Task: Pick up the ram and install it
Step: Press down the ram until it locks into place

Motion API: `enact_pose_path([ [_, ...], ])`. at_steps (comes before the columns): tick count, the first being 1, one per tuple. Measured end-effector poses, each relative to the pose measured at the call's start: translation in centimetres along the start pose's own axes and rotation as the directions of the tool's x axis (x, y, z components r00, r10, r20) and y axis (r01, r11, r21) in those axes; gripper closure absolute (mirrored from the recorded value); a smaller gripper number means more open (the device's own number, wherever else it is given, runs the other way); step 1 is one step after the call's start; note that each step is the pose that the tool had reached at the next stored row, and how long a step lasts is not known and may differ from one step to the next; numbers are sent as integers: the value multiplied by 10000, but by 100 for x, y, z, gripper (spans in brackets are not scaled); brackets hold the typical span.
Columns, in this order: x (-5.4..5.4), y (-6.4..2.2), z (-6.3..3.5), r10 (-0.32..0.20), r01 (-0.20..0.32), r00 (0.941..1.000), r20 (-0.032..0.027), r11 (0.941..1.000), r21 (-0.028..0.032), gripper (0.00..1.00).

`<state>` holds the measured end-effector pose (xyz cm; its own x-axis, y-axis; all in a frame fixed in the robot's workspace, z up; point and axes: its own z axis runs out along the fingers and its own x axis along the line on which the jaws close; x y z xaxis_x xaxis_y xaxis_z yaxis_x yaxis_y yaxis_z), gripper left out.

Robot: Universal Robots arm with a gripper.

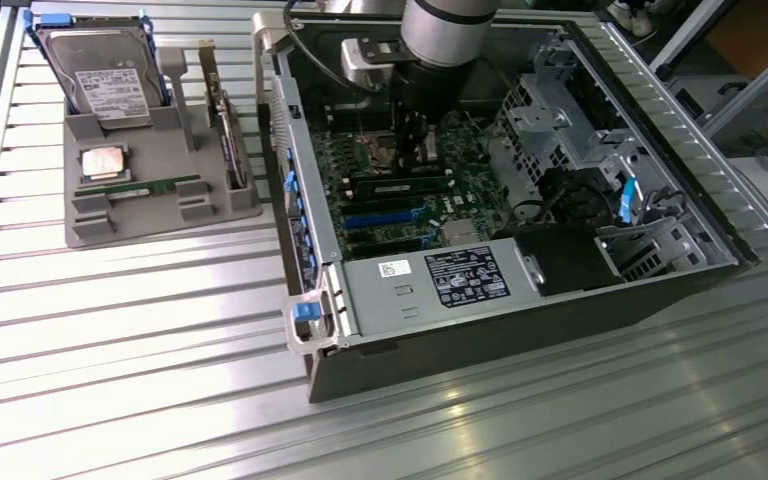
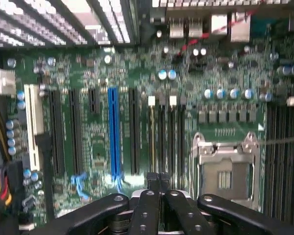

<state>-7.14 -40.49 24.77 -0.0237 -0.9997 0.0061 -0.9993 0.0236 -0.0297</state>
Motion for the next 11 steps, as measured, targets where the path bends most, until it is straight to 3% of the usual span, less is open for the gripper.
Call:
enact_pose_path([
  [2,4,107,3,1,-1,10000,12,10000,1,90],
  [11,6,242,69,1,-1,10000,17,10000,2,90],
])
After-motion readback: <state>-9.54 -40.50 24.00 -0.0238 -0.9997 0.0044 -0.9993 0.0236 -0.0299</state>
